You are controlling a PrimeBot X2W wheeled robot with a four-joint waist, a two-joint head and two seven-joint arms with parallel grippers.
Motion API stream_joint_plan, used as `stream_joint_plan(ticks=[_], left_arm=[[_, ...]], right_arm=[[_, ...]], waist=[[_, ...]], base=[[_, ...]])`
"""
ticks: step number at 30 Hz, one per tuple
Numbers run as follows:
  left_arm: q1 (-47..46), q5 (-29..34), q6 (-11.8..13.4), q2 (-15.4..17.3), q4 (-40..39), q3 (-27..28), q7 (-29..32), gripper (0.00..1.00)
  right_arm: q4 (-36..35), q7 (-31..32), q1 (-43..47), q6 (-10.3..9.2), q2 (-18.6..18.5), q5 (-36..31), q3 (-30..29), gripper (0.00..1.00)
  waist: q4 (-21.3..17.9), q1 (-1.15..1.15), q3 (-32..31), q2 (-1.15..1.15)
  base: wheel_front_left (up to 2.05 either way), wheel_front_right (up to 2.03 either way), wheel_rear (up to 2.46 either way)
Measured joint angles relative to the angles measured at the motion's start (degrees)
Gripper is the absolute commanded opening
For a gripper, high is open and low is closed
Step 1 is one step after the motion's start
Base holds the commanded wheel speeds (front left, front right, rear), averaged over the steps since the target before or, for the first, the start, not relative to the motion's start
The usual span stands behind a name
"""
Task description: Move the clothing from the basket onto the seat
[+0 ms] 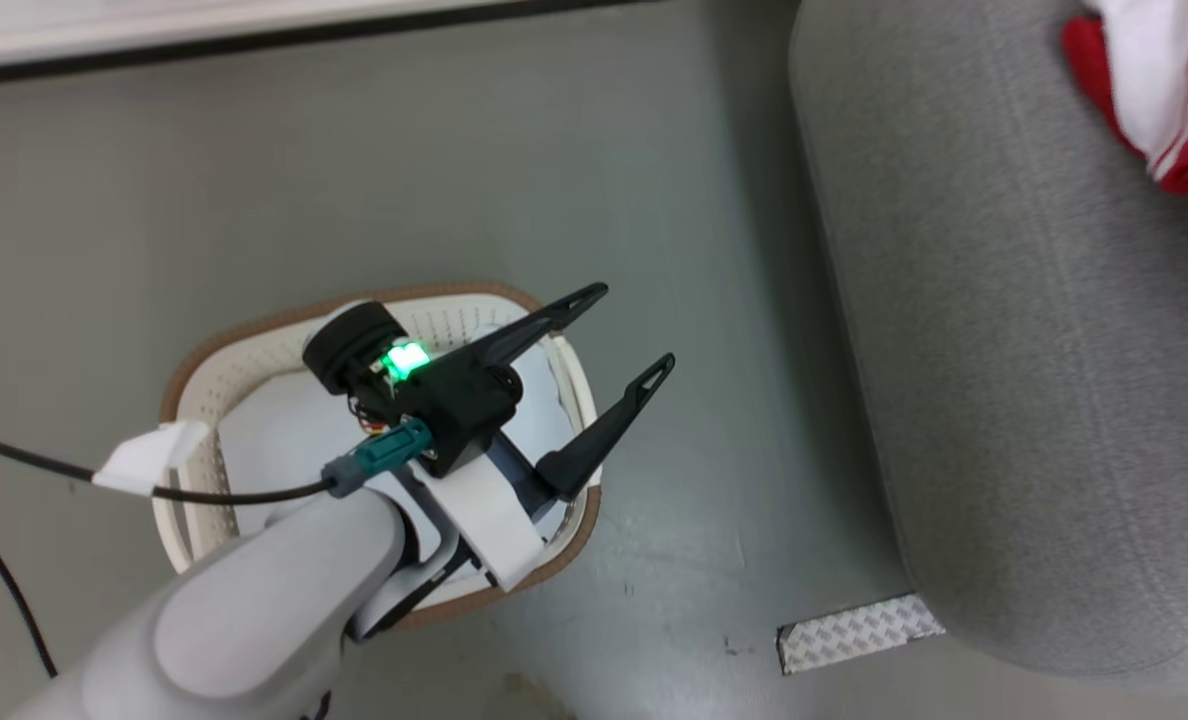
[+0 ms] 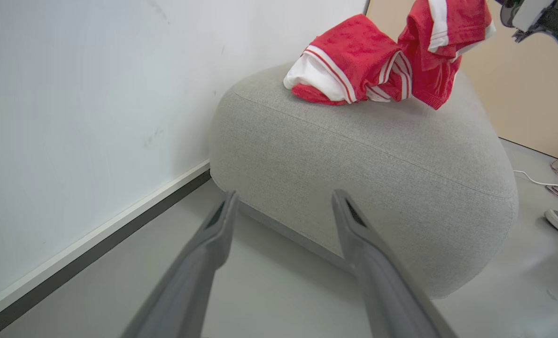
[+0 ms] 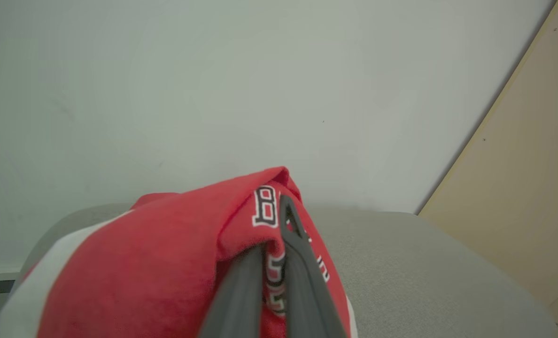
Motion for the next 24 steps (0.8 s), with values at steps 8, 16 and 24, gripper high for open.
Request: stream_joint_plan(ticks=[8, 16, 24], left_arm=[[-1.48, 0.30, -0.03, 0.35, -0.73, 0.14, -0.07, 1.00], [-1.30, 0.02, -0.24, -0.66, 1.58, 0.02, -1.94, 1.00], [1.51, -1.48, 0.54, -1.33, 4.83, 0.35, -3.50, 1.00]], right_arm=[[10.54, 7.57, -4.40, 0.00, -3.89, -0.82, -0.01, 0.00], [18.30, 21.97, -5.20, 0.00, -7.08, 3.83, 3.57, 0.42], [17.00, 32.01, -1.97, 0.00, -7.67, 7.21, 7.04, 1.00]], waist=[[2.18, 0.01, 5.40, 0.00], [3.64, 0.00, 4.12, 0.00], [3.70, 0.00, -1.87, 0.00]], base=[[0.00, 0.00, 0.00], [0.00, 0.00, 0.00], [0.00, 0.00, 0.00]])
